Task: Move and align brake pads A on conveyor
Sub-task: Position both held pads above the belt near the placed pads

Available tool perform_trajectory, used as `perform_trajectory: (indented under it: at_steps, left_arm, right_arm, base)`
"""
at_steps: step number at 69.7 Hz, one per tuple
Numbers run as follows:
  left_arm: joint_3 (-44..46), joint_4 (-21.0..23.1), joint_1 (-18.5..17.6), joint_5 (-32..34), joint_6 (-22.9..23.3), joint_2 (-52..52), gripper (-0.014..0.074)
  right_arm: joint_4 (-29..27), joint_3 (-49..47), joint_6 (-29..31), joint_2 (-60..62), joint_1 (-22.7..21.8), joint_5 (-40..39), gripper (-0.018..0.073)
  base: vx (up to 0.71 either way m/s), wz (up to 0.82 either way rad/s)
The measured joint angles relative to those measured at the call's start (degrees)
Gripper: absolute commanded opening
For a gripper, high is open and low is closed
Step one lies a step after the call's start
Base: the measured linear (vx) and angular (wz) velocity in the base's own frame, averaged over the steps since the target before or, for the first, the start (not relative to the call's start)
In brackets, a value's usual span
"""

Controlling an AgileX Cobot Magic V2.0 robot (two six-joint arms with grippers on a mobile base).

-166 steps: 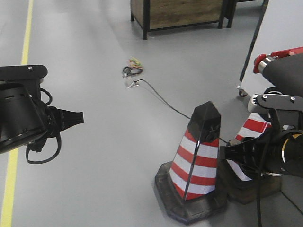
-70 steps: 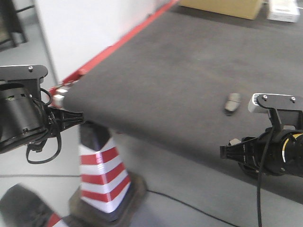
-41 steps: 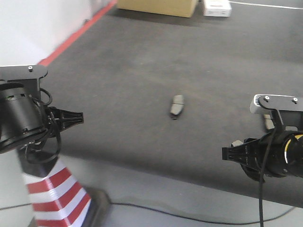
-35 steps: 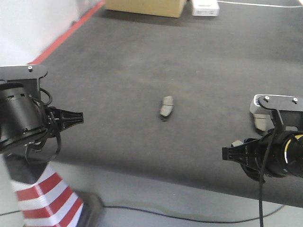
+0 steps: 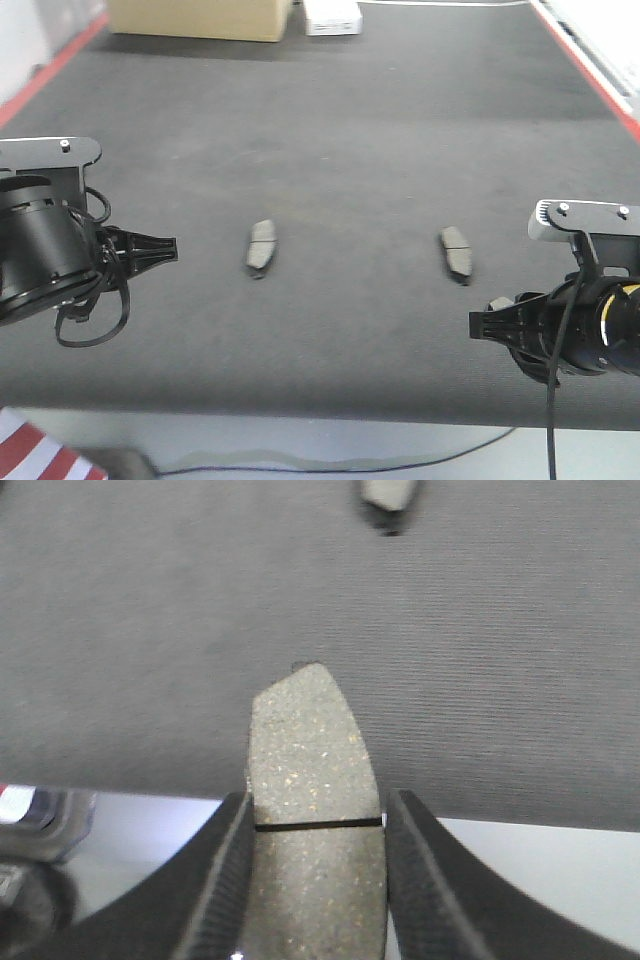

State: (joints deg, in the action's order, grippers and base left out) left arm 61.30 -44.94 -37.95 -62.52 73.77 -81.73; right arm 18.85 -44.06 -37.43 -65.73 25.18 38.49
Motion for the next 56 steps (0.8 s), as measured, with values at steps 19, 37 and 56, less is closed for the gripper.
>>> perform_trajectory:
  at_steps: [19, 37, 56]
  left_arm:
    - [0.0, 0.0, 0.0, 0.1, 0.0, 0.0, 0.0153]
    - [0.0, 0.0, 0.0, -0.1, 0.0, 0.0, 0.0153]
    - [0.0, 0.0, 0.0, 0.0, 0.0, 0.0, 0.0153]
  right_arm:
    - [0.0, 0.0, 0.0, 0.0, 0.0, 0.1, 0.0155]
    - [-0.1, 0.0, 0.0, 0.0, 0.0, 0.1, 0.0155]
    - [-0.1, 0.0, 0.0, 0.0, 0.0, 0.1, 0.0155]
  base:
    - [0.09, -0.17]
    - [0.12, -0.09]
    - [0.14, -0.05]
